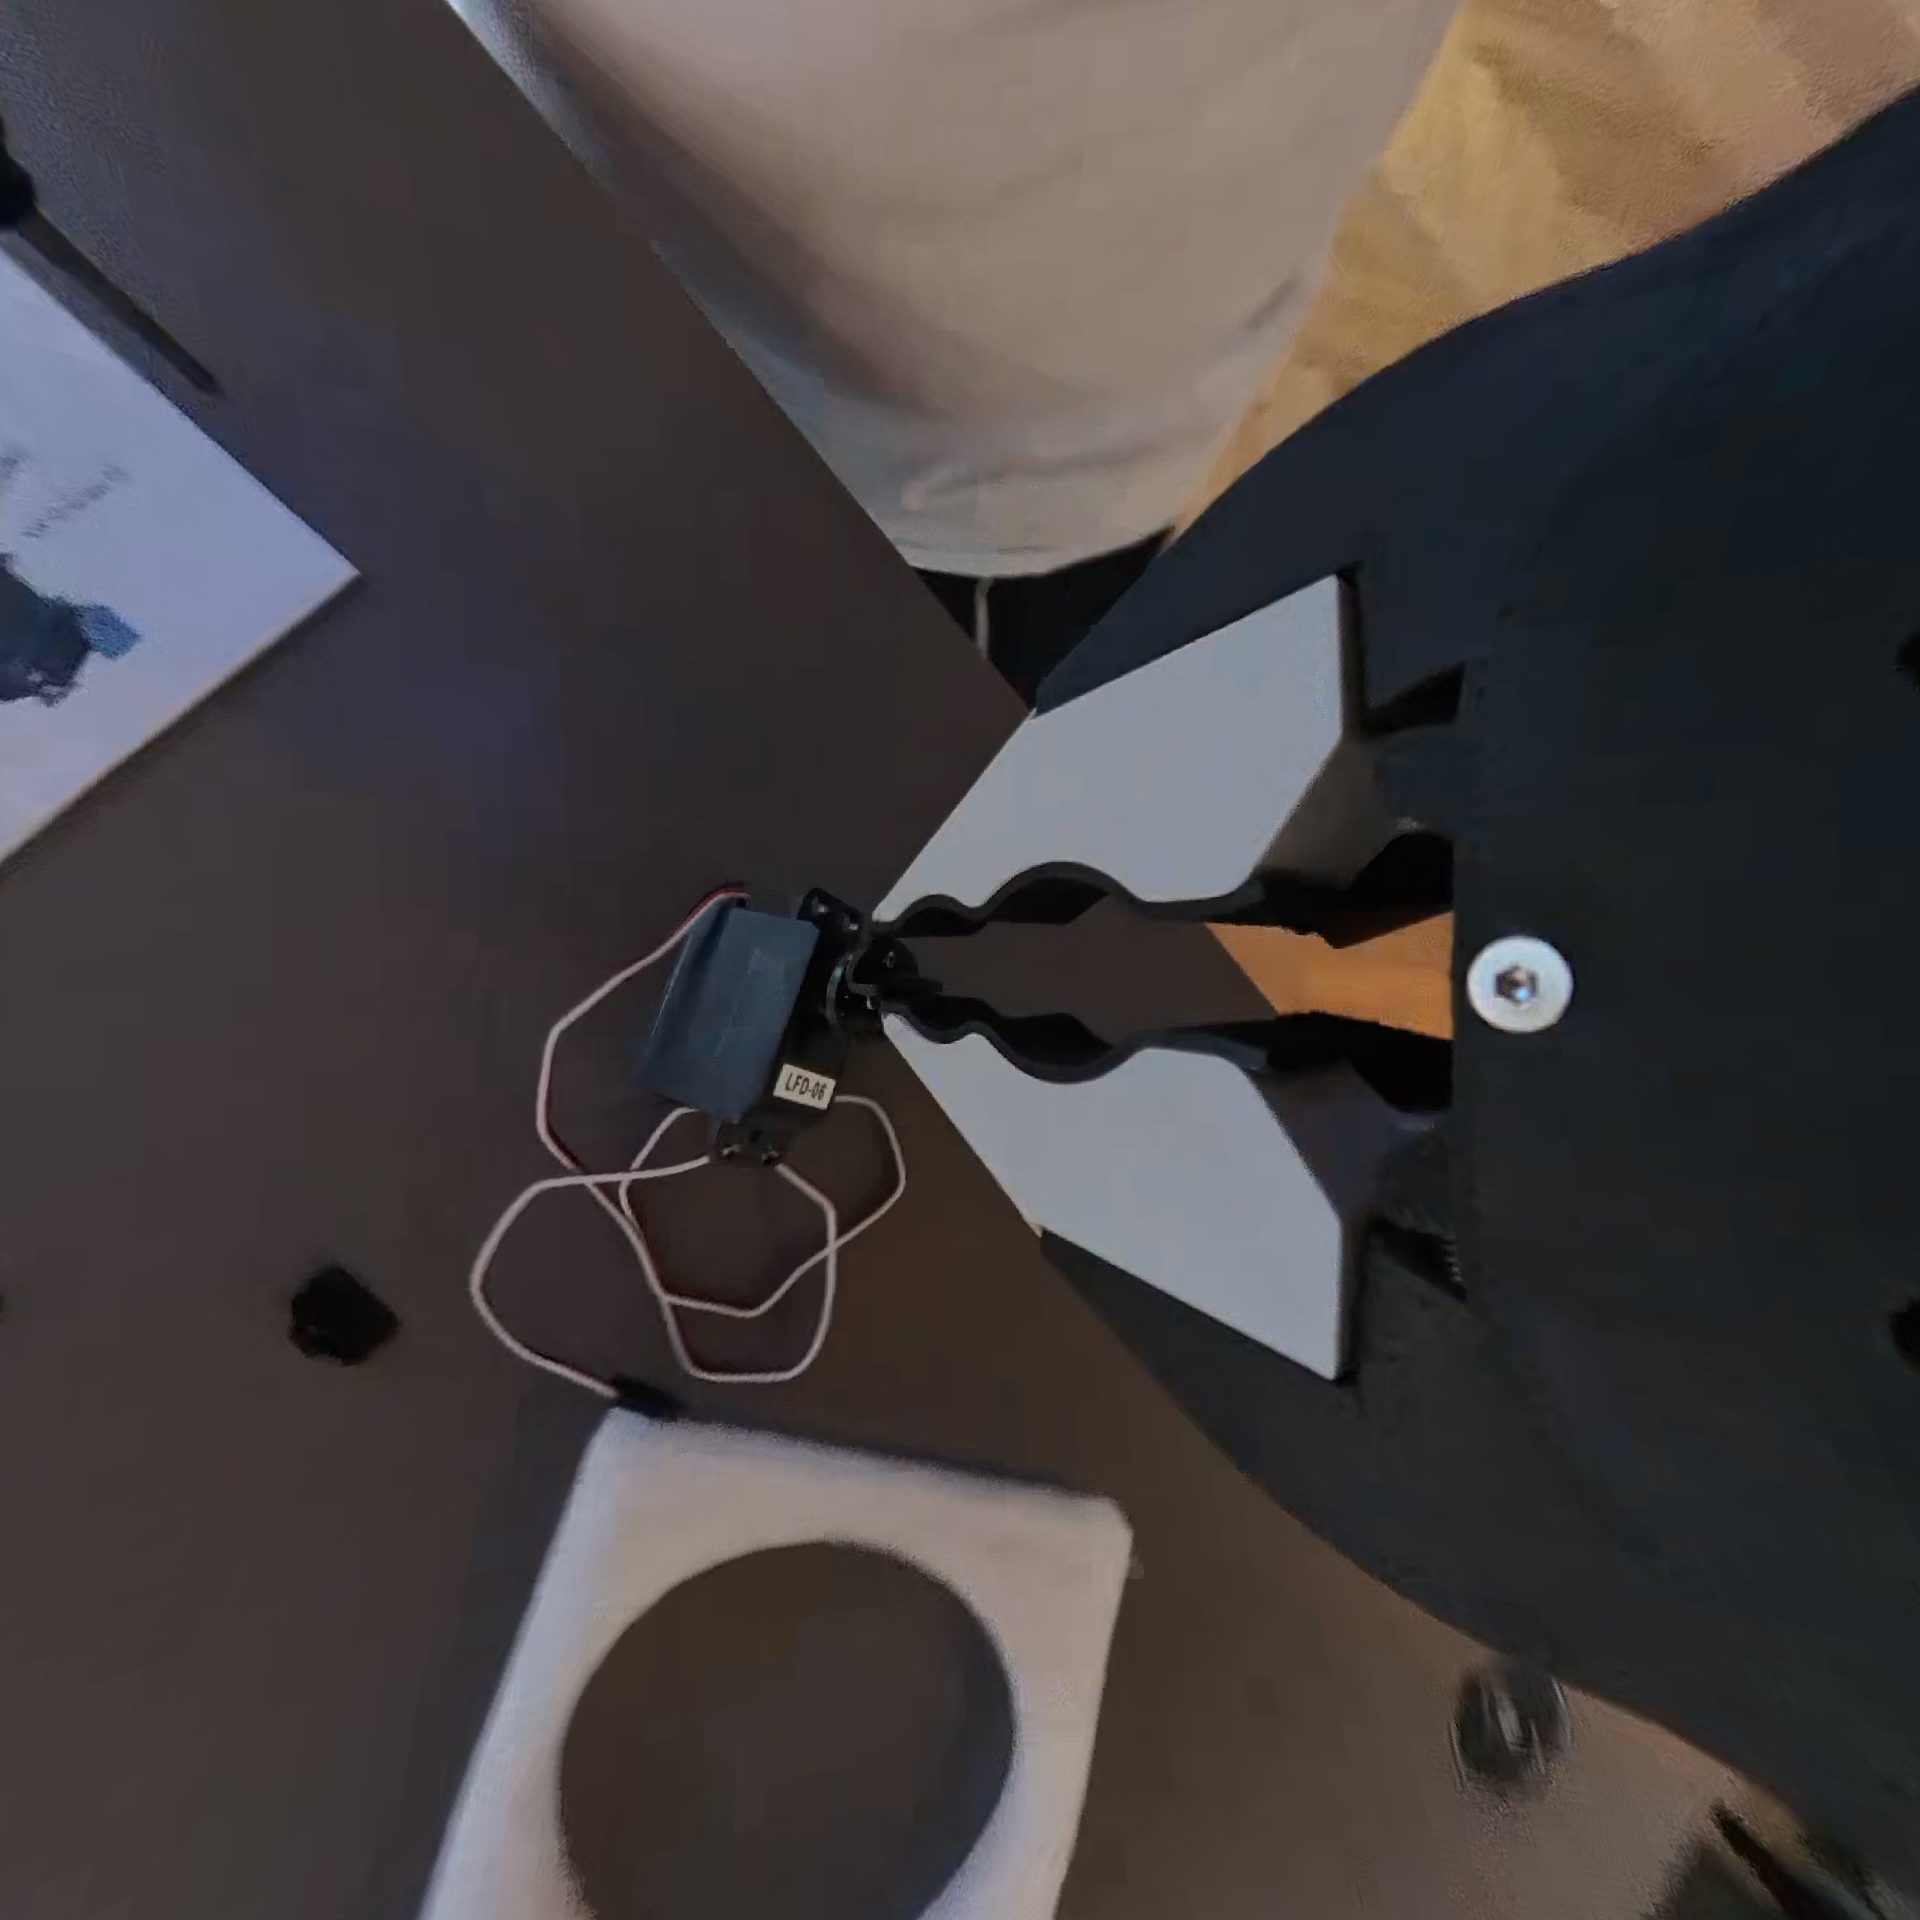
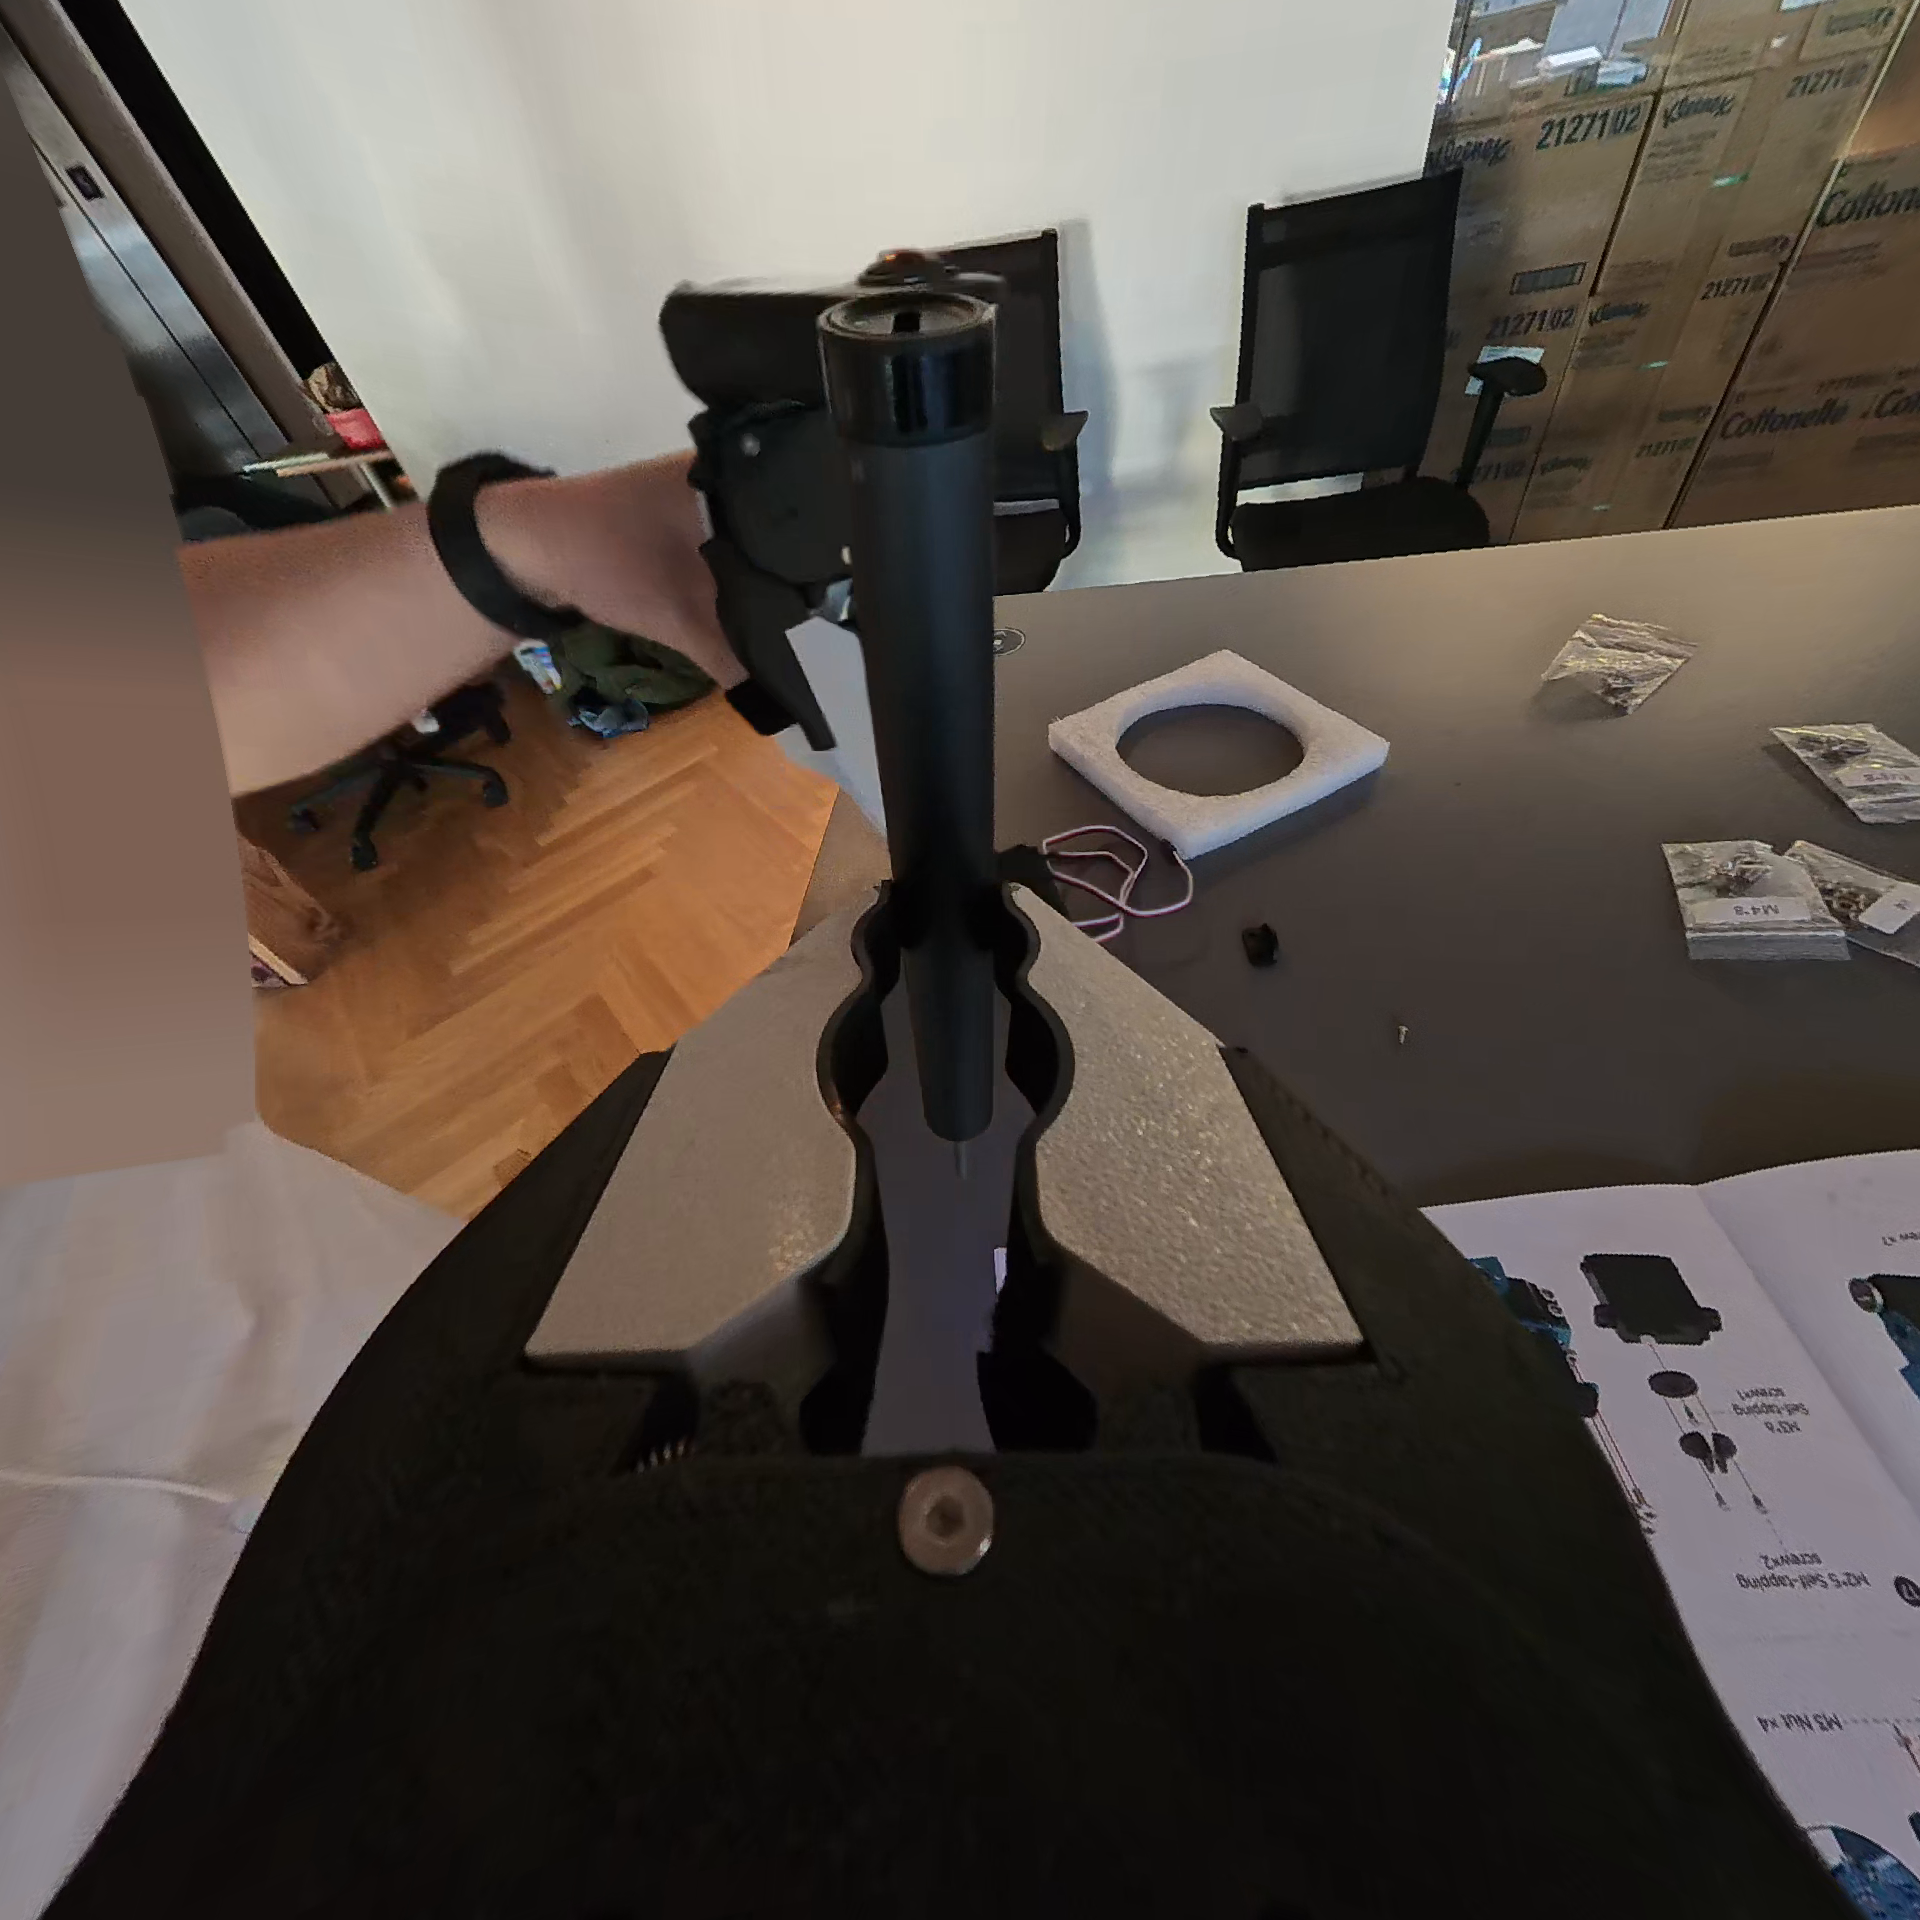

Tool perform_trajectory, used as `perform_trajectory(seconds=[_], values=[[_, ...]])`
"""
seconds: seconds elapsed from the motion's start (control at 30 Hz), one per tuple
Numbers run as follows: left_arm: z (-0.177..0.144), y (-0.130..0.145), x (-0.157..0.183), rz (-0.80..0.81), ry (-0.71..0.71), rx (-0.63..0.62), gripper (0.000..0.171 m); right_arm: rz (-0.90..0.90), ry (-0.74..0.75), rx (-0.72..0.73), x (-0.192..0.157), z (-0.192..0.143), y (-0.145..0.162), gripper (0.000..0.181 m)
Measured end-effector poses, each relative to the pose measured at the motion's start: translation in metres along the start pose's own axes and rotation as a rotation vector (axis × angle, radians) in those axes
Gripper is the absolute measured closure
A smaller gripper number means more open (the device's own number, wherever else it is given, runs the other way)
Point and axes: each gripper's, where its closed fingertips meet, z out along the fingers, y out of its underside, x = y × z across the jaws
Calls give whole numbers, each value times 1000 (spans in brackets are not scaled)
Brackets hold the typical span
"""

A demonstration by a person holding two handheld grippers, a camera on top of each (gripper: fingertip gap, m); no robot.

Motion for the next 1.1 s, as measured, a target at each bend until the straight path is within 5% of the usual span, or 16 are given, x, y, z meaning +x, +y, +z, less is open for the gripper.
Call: perform_trajectory(seconds=[0.17,0.67,0.9,1.1], values=[[4,-25,-2,162,-74,-266,163,11,-4,13,2,-2,5,166],[7,-34,12,339,-154,-650,163,26,2,42,7,-11,14,166],[8,-34,24,339,-109,-674,163,29,-3,56,5,-14,18,166],[9,-44,30,231,-32,-553,148,37,7,73,5,-20,19,166]])
